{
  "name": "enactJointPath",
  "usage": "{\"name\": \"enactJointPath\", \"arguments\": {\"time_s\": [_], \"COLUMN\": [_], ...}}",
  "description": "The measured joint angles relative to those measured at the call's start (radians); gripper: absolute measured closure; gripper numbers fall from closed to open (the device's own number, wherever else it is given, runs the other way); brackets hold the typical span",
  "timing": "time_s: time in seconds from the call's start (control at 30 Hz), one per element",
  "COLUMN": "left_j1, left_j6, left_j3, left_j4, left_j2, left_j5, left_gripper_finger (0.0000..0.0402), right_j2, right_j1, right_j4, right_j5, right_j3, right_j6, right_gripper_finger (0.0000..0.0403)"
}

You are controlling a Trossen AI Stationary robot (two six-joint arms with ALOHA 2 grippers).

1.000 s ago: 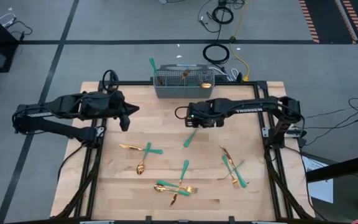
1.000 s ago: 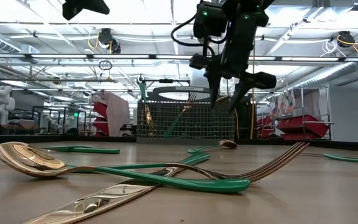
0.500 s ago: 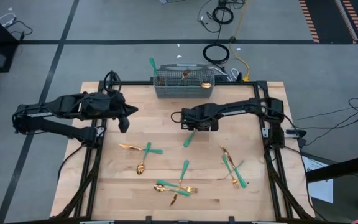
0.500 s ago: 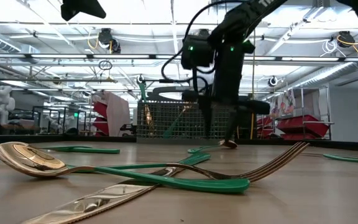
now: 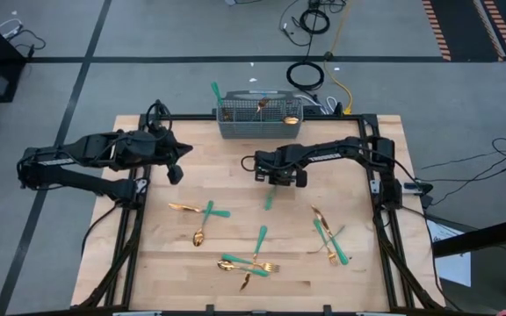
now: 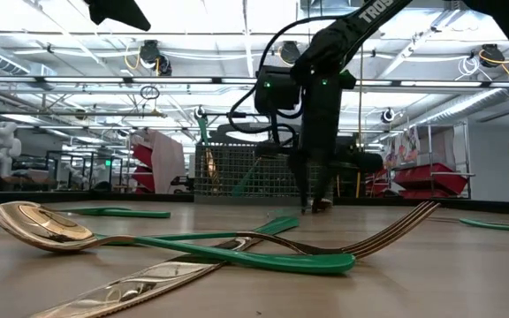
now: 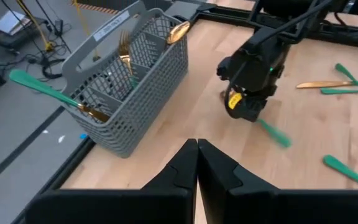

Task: Sort silverware
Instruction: Put the green spoon into the gray silverware organizer

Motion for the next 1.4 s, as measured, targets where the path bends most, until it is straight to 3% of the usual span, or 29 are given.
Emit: {"name": "enactJointPath", "arguments": {"time_s": [0.2, 0.47, 0.6, 0.83, 0.93, 1.0, 1.07, 1.27, 1.4], "left_j1": [0.022, 0.049, 0.051, 0.051, 0.051, 0.051, 0.051, 0.051, 0.051], "left_j6": [0.05, 0.052, 0.051, 0.051, 0.051, 0.052, 0.052, 0.052, 0.052], "left_j3": [0.0, 0.0, 0.0, 0.0, 0.0, 0.0, 0.0, 0.0, 0.0], "left_j4": [0.0, -0.003, -0.003, -0.003, -0.003, -0.003, -0.002, -0.002, -0.003], "left_j2": [0.0, 0.0, 0.0, 0.002, 0.002, 0.002, 0.002, 0.003, 0.003], "left_j5": [-0.005, -0.005, -0.006, -0.043, -0.069, -0.085, -0.106, -0.168, -0.181], "left_gripper_finger": [0.0386, 0.0386, 0.0386, 0.0386, 0.0386, 0.0386, 0.0386, 0.0386, 0.0386], "right_j2": [-0.004, -0.071, -0.136, -0.234, -0.282, -0.312, -0.327, -0.292, -0.214], "right_j1": [0.009, 0.127, 0.187, 0.189, 0.151, 0.108, 0.052, -0.082, -0.124], "right_j4": [0.002, -0.022, 0.003, 0.107, 0.207, 0.311, 0.418, 0.853, 1.204], "right_j5": [0.013, 0.22, 0.432, 0.913, 1.117, 1.194, 1.204, 1.164, 0.926], "right_j3": [-0.001, -0.008, -0.006, -0.005, -0.005, -0.005, -0.002, -0.002, -0.003], "right_j6": [-0.018, 0.038, 0.035, -0.224, -0.498, -0.746, -0.967, -1.375, -1.626], "right_gripper_finger": [0.0399, 0.0402, 0.0402, 0.0403, 0.0403, 0.0403, 0.0403, 0.0403, 0.0403]}}
